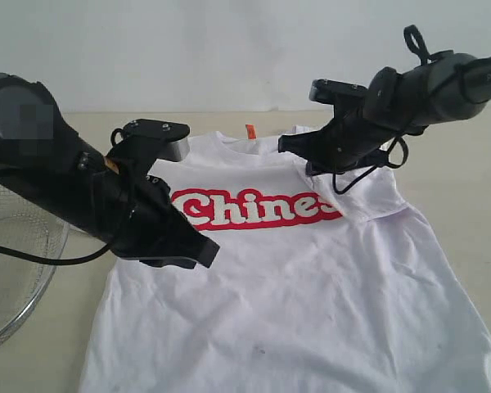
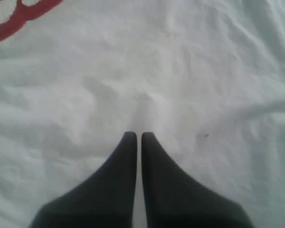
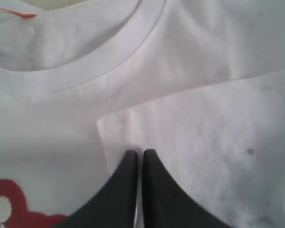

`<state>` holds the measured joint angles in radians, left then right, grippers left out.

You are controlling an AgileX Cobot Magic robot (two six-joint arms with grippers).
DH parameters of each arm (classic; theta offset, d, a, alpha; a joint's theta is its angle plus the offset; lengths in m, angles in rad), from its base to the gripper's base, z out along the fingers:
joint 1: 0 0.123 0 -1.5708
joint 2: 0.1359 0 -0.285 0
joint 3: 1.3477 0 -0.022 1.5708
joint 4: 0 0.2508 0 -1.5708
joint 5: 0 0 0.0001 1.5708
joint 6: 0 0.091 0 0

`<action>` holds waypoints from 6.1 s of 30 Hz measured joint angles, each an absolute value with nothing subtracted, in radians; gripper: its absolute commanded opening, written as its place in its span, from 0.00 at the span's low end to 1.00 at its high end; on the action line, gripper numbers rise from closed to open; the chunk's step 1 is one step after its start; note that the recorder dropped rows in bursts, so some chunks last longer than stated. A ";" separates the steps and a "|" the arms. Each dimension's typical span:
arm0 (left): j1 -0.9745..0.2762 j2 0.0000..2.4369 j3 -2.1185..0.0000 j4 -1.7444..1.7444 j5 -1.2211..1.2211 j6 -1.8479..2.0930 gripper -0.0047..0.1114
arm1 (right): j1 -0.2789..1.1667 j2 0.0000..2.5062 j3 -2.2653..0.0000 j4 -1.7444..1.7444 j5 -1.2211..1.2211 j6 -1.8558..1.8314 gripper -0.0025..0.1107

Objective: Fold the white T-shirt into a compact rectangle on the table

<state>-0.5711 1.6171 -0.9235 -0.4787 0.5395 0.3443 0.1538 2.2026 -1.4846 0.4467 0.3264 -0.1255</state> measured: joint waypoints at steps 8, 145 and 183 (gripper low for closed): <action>-0.571 1.617 -0.923 -0.479 0.539 0.344 0.08 | 0.063 2.154 -1.485 0.437 0.354 -0.129 0.02; -0.032 2.457 -2.092 -0.059 1.185 0.226 0.43 | 0.228 1.317 -0.628 0.777 0.373 -0.474 0.02; -0.052 2.404 -2.092 -0.249 1.191 0.212 0.08 | 0.228 1.317 -0.628 0.794 0.369 -0.482 0.02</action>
<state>-0.0522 2.4037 -2.0919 -0.2495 1.1908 0.2125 0.2280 1.3173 -0.6280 0.7938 0.3687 -0.4822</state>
